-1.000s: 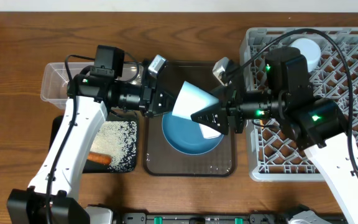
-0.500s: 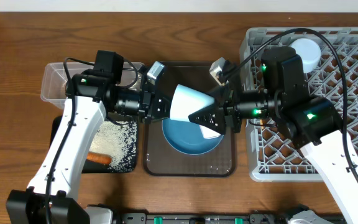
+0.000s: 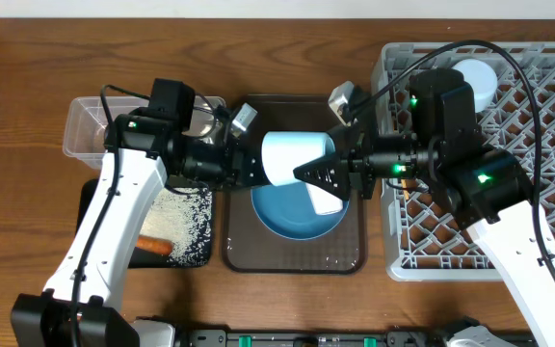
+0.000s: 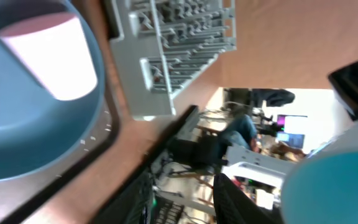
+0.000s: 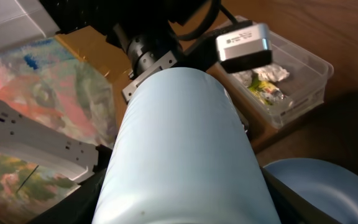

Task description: Sort waste into correct bins and load items into the dishwasher rack

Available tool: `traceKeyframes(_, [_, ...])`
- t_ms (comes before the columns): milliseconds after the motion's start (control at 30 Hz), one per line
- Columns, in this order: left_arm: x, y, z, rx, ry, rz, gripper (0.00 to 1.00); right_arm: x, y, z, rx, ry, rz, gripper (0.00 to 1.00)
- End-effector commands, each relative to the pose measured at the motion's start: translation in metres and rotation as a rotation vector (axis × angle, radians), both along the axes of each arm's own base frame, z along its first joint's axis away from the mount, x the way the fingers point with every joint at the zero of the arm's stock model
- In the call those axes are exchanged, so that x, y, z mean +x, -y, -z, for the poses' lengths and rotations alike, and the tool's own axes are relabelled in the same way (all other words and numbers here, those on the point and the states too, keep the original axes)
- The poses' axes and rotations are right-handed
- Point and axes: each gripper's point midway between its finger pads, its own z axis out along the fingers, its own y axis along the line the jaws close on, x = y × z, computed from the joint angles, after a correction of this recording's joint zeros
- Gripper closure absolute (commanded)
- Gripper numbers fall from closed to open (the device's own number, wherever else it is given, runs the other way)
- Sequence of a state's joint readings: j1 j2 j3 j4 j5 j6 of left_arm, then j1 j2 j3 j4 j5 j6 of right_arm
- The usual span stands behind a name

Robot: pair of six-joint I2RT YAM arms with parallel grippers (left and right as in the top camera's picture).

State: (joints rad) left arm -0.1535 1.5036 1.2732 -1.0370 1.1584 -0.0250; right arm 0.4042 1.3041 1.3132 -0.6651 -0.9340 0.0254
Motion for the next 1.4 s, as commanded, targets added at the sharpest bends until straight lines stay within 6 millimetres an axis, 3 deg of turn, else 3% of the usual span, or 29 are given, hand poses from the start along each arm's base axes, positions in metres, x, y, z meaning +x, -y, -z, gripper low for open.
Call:
traceKeyframes(0, [0.009,-0.010,0.010,0.047,0.016,-0.034,0.64,0.006,0.010,-0.010,0.002,0.029,0.029,0.80])
traceKeyframes(67, [0.016,-0.016,0.012,0.061,0.038,-0.056,0.61,0.011,0.016,-0.002,-0.032,0.010,0.071,0.81])
traceKeyframes(100, [0.021,-0.021,0.016,0.091,0.051,-0.074,0.54,0.014,0.021,0.004,-0.059,-0.004,0.101,0.81])
traceKeyframes(200, [0.033,-0.043,0.036,0.239,0.072,-0.134,0.47,0.025,0.039,0.026,-0.169,-0.045,0.213,0.81])
traceKeyframes(267, [0.037,-0.058,0.050,0.347,0.079,-0.164,0.35,0.033,0.056,0.041,-0.261,-0.065,0.306,0.81])
traceKeyframes(333, [0.040,-0.067,0.058,0.421,0.087,-0.182,0.16,0.043,0.079,0.057,-0.364,-0.094,0.431,0.80])
traceKeyframes(533, [0.041,-0.072,0.061,0.453,0.091,-0.189,0.08,0.051,0.159,0.091,-0.649,-0.207,0.813,0.80])
traceKeyframes(700, [0.041,-0.072,0.061,0.453,0.091,-0.189,0.05,0.045,0.200,0.100,-0.810,-0.222,0.971,0.80])
traceKeyframes(933, [0.041,-0.072,0.061,0.455,0.092,-0.188,0.01,0.036,0.216,0.109,-0.889,-0.267,0.998,0.79])
traceKeyframes(1167, [0.041,-0.072,0.061,0.455,0.092,-0.188,0.00,0.042,0.239,0.128,-0.915,-0.382,1.060,0.80])
traceKeyframes(1367, [0.041,-0.072,0.061,0.455,0.092,-0.188,0.00,0.045,0.241,0.142,-0.911,-0.450,1.042,0.81])
